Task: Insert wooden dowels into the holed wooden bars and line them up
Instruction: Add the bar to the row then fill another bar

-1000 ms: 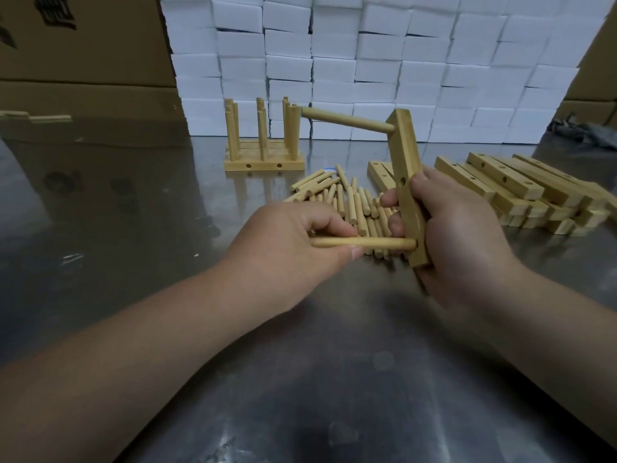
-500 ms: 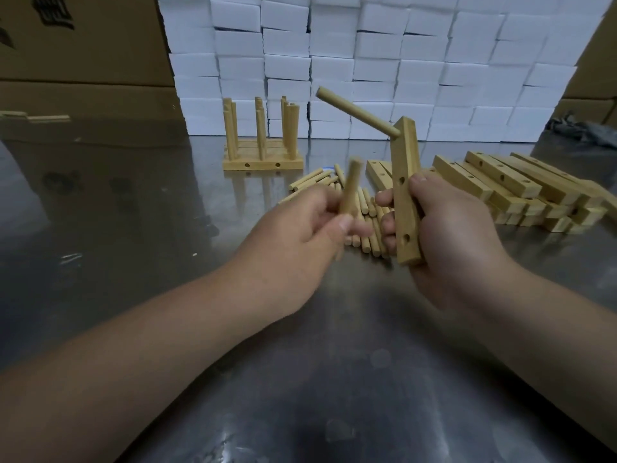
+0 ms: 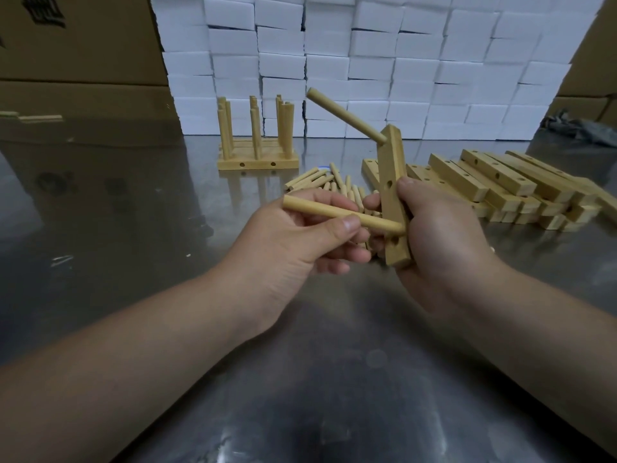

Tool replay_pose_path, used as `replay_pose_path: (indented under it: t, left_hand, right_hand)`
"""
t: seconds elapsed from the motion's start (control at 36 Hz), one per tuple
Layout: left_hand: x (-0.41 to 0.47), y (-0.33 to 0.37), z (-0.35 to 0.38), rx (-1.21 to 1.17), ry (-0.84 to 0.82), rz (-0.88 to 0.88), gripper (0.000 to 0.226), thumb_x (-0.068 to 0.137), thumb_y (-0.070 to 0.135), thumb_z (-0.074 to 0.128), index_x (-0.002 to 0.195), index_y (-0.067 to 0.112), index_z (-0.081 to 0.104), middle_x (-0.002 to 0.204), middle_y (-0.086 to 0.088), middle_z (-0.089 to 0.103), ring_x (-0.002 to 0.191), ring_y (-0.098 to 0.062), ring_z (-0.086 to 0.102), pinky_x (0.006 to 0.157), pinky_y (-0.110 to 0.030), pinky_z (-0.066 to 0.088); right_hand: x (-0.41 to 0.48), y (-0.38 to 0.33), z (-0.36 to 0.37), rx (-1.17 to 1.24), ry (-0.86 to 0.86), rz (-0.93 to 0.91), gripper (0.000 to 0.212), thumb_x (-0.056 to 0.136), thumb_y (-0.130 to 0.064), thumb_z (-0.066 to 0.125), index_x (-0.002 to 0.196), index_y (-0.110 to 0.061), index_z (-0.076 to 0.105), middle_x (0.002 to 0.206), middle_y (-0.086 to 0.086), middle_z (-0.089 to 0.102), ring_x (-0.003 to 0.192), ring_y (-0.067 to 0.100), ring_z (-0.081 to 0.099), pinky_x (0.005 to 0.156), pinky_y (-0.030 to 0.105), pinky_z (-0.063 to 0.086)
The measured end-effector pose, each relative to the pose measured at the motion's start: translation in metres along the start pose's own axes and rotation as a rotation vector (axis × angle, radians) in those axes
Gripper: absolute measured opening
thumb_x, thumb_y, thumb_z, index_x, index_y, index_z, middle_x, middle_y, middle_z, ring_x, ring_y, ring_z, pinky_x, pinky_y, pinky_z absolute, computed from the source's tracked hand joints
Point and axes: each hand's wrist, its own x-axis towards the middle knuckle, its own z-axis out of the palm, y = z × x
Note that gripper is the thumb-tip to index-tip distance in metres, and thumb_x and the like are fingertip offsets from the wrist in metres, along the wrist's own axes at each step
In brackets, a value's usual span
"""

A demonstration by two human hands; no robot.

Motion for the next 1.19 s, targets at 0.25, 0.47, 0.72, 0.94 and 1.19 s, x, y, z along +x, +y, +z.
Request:
replay_pose_path:
  t: [0.25, 0.47, 0.72, 0.94, 1.19]
  left_hand:
    - [-0.002, -0.001, -0.003, 0.146, 0.006, 0.012, 0.006, 0.069, 0.012, 0.064, 0.071, 0.018, 0.066, 0.065, -0.004, 0.069, 0.059, -0.015, 0.065, 0.051, -0.019, 0.05]
    - [-0.003, 0.002, -0.005, 0.224, -0.022, 0.044, 0.023, 0.079, 0.004, 0.063, 0.069, 0.023, 0.071, 0.064, -0.002, 0.069, 0.058, -0.016, 0.066, 0.053, -0.02, 0.052]
    - [-0.003, 0.004, -0.001, -0.055, -0.121, -0.091, 0.029, 0.073, 0.022, 0.042, 0.081, 0.005, 0.064, 0.061, -0.011, 0.065, 0.06, -0.024, 0.067, 0.055, -0.025, 0.054]
    - [-0.004, 0.009, 0.0, -0.109, -0.075, -0.171, 0.067, 0.082, 0.054, 0.028, 0.075, 0.003, 0.071, 0.065, -0.017, 0.067, 0.062, -0.028, 0.068, 0.055, -0.026, 0.056]
    - [-0.003, 0.008, -0.012, 0.659, -0.034, 0.103, 0.025, 0.09, 0.029, 0.043, 0.078, 0.028, 0.066, 0.055, 0.007, 0.057, 0.047, -0.003, 0.054, 0.049, -0.014, 0.045]
  right_hand:
    - [0.001, -0.002, -0.001, 0.086, 0.041, 0.031, 0.031, 0.099, -0.022, 0.038, 0.08, -0.008, 0.057, 0.064, 0.0, 0.059, 0.043, 0.008, 0.048, 0.046, 0.022, 0.042]
    - [-0.001, -0.001, -0.002, -0.039, 0.038, -0.036, 0.036, 0.098, -0.022, 0.037, 0.071, -0.012, 0.058, 0.053, 0.0, 0.054, 0.045, 0.01, 0.046, 0.056, 0.032, 0.038]
    - [-0.003, 0.0, 0.0, -0.159, 0.046, -0.096, 0.035, 0.097, -0.023, 0.037, 0.07, -0.014, 0.058, 0.047, -0.001, 0.051, 0.047, 0.014, 0.046, 0.053, 0.032, 0.035]
    - [-0.005, -0.002, -0.001, -0.116, 0.019, -0.063, 0.035, 0.098, -0.024, 0.036, 0.073, -0.012, 0.057, 0.048, -0.001, 0.05, 0.044, 0.012, 0.045, 0.047, 0.027, 0.033]
    - [-0.002, -0.004, -0.006, -0.166, 0.085, -0.053, 0.034, 0.098, -0.023, 0.037, 0.072, -0.013, 0.057, 0.052, -0.002, 0.049, 0.046, 0.009, 0.044, 0.05, 0.027, 0.034]
